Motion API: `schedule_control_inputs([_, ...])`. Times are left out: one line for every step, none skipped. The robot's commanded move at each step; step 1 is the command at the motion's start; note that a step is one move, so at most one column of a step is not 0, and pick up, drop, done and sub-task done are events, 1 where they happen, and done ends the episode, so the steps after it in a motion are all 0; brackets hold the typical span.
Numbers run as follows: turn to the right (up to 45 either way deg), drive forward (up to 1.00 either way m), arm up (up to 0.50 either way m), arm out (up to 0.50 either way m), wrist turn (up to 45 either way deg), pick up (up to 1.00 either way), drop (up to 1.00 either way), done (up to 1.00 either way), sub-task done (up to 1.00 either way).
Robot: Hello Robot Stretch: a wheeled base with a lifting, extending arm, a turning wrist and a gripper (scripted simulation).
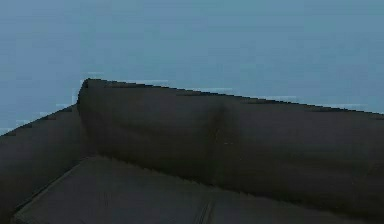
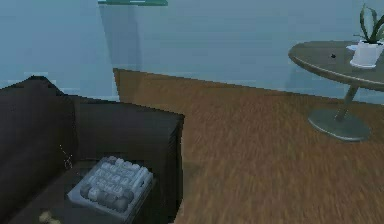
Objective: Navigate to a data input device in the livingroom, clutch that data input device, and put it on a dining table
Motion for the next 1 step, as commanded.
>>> schedule_control_inputs([-24.0,0.0,0.0,0.0,0.0,0.0,0.0,0.0,0.0])
